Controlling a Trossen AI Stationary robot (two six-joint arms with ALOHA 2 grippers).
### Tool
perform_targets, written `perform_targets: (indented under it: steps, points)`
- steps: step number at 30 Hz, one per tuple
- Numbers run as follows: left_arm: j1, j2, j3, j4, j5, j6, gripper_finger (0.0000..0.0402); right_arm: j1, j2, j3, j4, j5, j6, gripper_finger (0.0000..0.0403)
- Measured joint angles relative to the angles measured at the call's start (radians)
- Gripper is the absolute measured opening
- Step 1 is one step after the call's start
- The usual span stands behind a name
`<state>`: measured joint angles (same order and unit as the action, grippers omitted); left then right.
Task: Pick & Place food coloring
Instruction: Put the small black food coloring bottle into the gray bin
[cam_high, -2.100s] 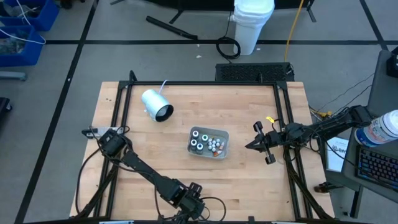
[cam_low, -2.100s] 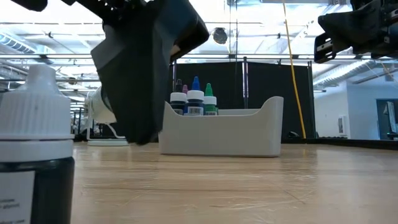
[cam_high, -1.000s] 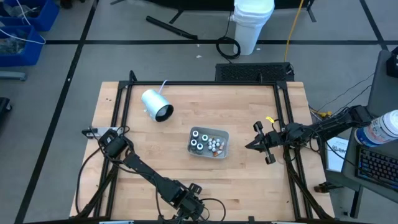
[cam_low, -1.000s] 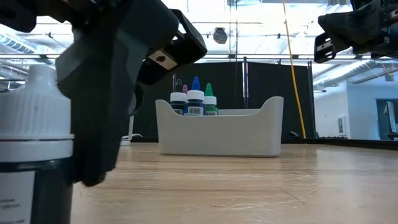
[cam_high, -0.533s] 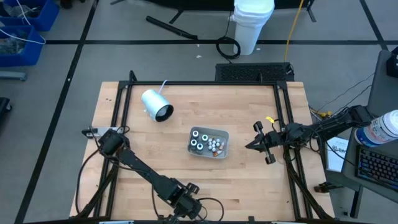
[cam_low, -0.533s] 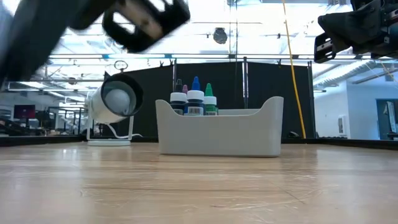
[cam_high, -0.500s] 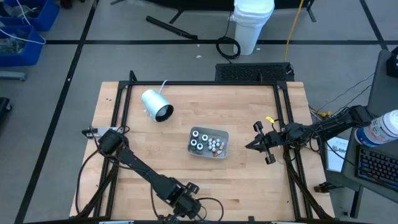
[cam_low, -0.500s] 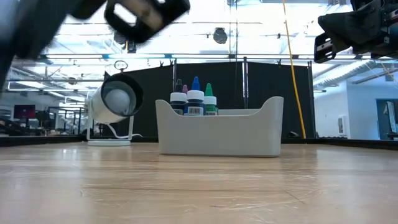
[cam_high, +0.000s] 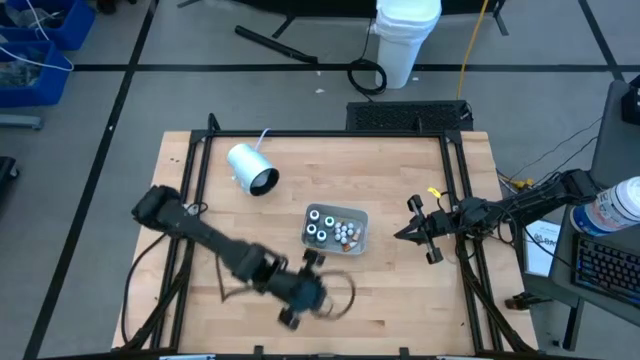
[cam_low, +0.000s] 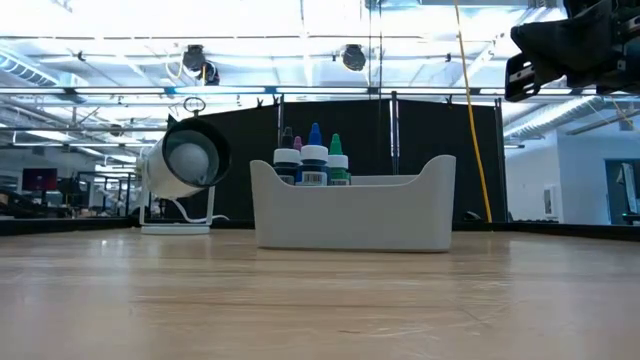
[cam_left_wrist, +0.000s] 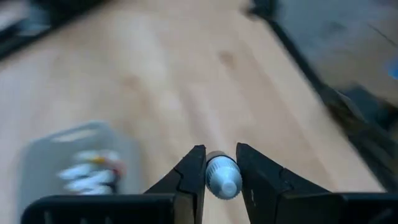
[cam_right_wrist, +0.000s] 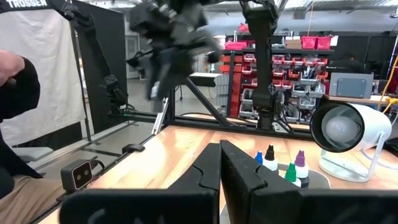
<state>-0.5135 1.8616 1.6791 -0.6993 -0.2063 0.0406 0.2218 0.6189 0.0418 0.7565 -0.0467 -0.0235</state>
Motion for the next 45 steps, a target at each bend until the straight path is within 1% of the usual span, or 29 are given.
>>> perform_targets:
  steps: [2, 4, 8, 12, 14, 17, 22, 25, 29, 33, 36, 39, 45]
  points:
    - [0.046, -0.011, 0.001, 0.021, -0.03, -0.005, 0.0084, 0.0, 0.001, 0.0, -0.001, 0.0, 0.0, 0.0]
    - [0.094, -0.012, 0.002, 0.008, -0.026, -0.002, 0.0084, 0.0, 0.0, 0.0, -0.002, 0.001, -0.001, 0.0]
    - [0.177, 0.002, 0.02, 0.007, 0.047, 0.011, 0.0085, 0.0, 0.0, 0.0, -0.007, 0.005, -0.02, 0.0]
    - [0.231, 0.047, 0.062, 0.003, 0.095, 0.06, 0.0085, 0.0, 0.001, 0.0, -0.013, 0.053, -0.023, 0.0]
    - [0.252, 0.081, 0.107, 0.004, 0.114, 0.108, 0.0085, 0.0, 0.0, 0.0, -0.015, 0.078, -0.023, 0.0]
    - [0.285, 0.158, 0.214, -0.019, 0.144, 0.187, 0.0085, 0.0, 0.001, 0.0, -0.023, 0.098, -0.023, 0.0]
    - [0.358, 0.313, 0.424, -0.164, 0.131, 0.274, 0.0085, 0.0, 0.0, 0.0, -0.023, 0.102, -0.023, 0.0]
    - [0.407, 0.37, 0.492, -0.234, 0.128, 0.283, 0.0085, 0.0, -0.001, 0.0, -0.028, 0.101, -0.023, 0.0]
    - [0.463, 0.407, 0.498, -0.233, 0.156, 0.305, 0.0085, 0.0, -0.001, 0.0, -0.036, 0.1, -0.023, 0.0]
    - [0.494, 0.427, 0.485, -0.218, 0.18, 0.311, 0.0085, 0.0, -0.002, 0.0, -0.036, 0.098, -0.036, 0.0]
    - [0.5, 0.426, 0.45, -0.164, 0.185, 0.327, 0.0085, 0.0, -0.002, 0.0, -0.042, 0.097, -0.041, 0.0]
    - [0.499, 0.426, 0.423, -0.145, 0.206, 0.339, 0.0085, 0.0, -0.002, 0.0, -0.043, 0.097, -0.041, 0.0]
    - [0.499, 0.426, 0.342, -0.071, 0.206, 0.389, 0.0085, 0.0, -0.002, 0.0, -0.044, 0.097, -0.041, 0.0]
